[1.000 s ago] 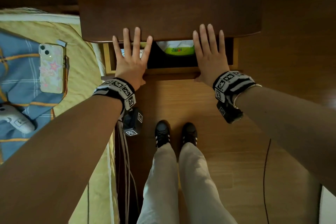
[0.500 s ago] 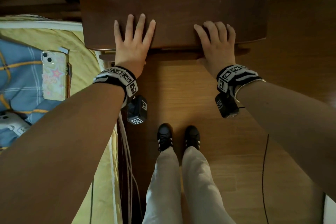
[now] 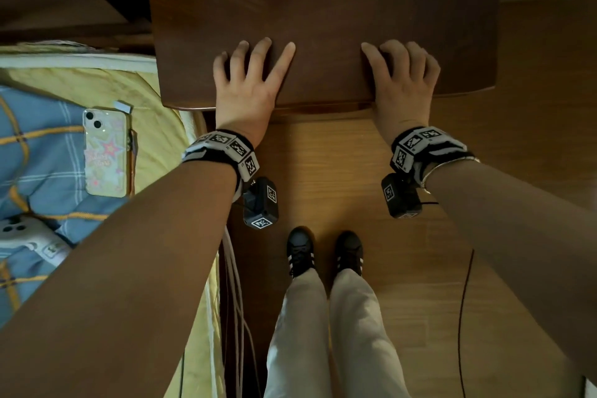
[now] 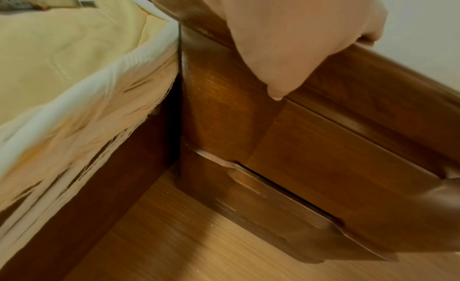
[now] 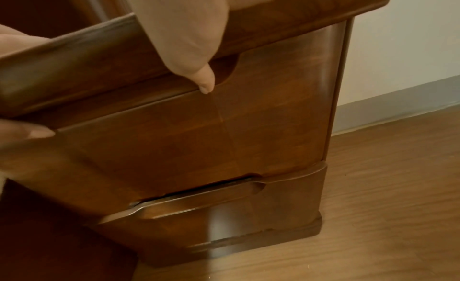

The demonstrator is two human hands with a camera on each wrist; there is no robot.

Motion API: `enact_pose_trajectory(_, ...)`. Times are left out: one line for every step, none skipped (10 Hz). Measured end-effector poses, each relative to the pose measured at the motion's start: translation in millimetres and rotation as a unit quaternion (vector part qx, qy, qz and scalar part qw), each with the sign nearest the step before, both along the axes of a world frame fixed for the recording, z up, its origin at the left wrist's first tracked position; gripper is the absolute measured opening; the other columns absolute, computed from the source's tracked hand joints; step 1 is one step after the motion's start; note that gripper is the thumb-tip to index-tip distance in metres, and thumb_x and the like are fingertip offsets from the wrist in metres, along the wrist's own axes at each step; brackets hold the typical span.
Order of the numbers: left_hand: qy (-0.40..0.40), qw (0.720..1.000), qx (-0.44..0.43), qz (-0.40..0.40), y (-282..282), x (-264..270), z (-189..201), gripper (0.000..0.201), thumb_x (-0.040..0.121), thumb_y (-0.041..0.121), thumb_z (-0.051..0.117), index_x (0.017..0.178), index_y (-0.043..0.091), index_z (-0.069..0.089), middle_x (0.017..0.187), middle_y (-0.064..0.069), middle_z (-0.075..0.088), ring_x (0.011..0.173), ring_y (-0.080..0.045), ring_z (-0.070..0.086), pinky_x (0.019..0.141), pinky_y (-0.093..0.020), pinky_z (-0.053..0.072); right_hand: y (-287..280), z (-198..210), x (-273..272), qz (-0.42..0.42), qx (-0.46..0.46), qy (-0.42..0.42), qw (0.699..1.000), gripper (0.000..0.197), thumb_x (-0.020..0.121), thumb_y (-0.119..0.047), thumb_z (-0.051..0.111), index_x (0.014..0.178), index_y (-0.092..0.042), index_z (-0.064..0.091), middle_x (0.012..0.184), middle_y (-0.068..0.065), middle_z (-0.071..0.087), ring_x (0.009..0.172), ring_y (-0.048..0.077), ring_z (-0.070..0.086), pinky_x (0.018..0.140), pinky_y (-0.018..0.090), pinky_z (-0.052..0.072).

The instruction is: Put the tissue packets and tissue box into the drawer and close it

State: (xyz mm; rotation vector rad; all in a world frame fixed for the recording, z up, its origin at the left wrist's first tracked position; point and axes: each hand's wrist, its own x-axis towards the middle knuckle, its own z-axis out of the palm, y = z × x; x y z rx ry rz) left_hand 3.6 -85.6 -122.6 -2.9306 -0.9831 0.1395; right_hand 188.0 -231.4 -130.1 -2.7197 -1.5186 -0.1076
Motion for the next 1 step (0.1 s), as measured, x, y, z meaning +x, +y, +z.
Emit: enact_pose_trajectory(0.016,0.999,-0.037,0.010,-0.1,1.7,8.3,0.092,0.080,0.022,0.072,0.151,0.030,0.014,0.152,-0.013,0.032,0.137,-0.039,0.033,0.110,-0.059,0.024,0.1,17.4,3.7,0.020,-0.031,0.080,0.996,0.083,0.070,-0.020,0.073,0.141,-0.025,0.031,0.138,0.010,0.043,0.128,0.030,0.024,0.109,0.050,0.024)
